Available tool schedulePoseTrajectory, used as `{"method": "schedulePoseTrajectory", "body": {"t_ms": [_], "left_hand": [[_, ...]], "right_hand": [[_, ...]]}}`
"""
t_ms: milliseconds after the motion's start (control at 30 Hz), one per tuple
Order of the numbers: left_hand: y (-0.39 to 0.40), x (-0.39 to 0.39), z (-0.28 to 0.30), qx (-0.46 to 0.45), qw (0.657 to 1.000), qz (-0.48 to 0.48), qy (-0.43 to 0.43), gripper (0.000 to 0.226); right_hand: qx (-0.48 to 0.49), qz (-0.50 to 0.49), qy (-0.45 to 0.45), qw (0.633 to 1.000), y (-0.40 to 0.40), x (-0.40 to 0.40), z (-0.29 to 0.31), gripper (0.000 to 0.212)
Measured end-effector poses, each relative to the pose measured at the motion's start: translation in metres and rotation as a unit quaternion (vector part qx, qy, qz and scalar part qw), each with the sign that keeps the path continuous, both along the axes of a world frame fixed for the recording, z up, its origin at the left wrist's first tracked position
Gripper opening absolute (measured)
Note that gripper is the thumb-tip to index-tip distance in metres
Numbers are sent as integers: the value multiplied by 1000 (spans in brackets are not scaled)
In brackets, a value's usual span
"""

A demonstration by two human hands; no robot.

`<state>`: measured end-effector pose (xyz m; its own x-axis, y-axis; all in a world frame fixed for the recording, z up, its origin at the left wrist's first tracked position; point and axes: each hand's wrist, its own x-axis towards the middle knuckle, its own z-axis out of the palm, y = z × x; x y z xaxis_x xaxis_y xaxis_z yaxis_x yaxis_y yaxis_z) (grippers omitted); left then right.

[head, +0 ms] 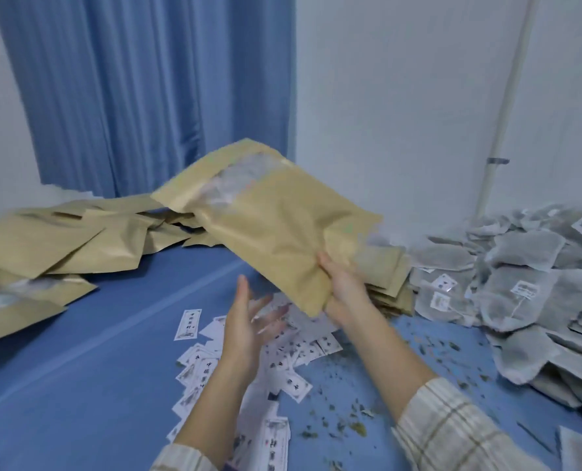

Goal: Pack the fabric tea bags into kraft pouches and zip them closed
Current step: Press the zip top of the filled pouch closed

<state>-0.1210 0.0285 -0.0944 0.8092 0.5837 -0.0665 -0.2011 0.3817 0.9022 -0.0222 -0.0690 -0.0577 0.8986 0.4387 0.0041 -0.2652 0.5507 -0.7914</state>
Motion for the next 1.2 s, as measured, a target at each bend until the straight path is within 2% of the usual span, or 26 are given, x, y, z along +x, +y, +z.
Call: {"method": "schedulePoseTrajectory", "body": {"t_ms": [33,100,167,233,333,433,467,500,533,600,633,667,767,867,967,1000,1100,1200], "left_hand": [[7,3,3,-51,998,-14,-39,58],[23,11,10,-107,991,-4,-78,43],[42,21,13,-104,992,6,-74,40],[52,35,12,-83,996,-10,-26,42],[43,66,1,-66,994,-60,57,38],[31,99,-8,-97,987,-99,78,30],[29,109,-12,-116,985,-104,77,27],[30,119,-18,-122,984,-105,81,24],[31,127,-24,-119,983,-104,88,22],[35,139,-36,-124,983,-102,94,22],[37,144,-42,-132,982,-103,91,20],[37,147,-46,-141,980,-104,90,19],[35,153,-52,-158,978,-109,84,15],[26,158,-52,-168,976,-112,77,16],[14,158,-50,-179,975,-119,59,29],[11,157,-49,-177,974,-129,54,33],[3,151,-43,-179,971,-157,26,35],[-4,142,-32,-210,969,-133,-13,25]], "right_hand": [[-14,58,-3,998,42,-10,21,39],[-113,149,-50,981,106,-24,42,66],[-221,144,-100,959,137,-20,35,77],[-305,98,-130,938,137,2,8,75],[-378,44,-181,907,117,40,-26,58],[-433,-26,-258,863,95,72,-38,45],[-465,-53,-292,834,87,84,-42,46],[-511,-88,-339,785,77,97,-46,48],[-567,-122,-392,714,67,110,-49,49],[-677,-158,-465,548,48,135,-58,56],[-720,-156,-472,485,39,146,-62,62],[-751,-143,-462,450,30,154,-67,68],[-782,-106,-438,430,9,162,-85,82],[-758,-138,-490,408,-4,151,-98,69],[-679,-213,-577,401,-14,132,-92,37],[-639,-246,-605,406,-18,126,-92,33],[-552,-294,-662,413,-29,109,-93,38],[-508,-311,-688,415,-38,91,-93,41]]}}
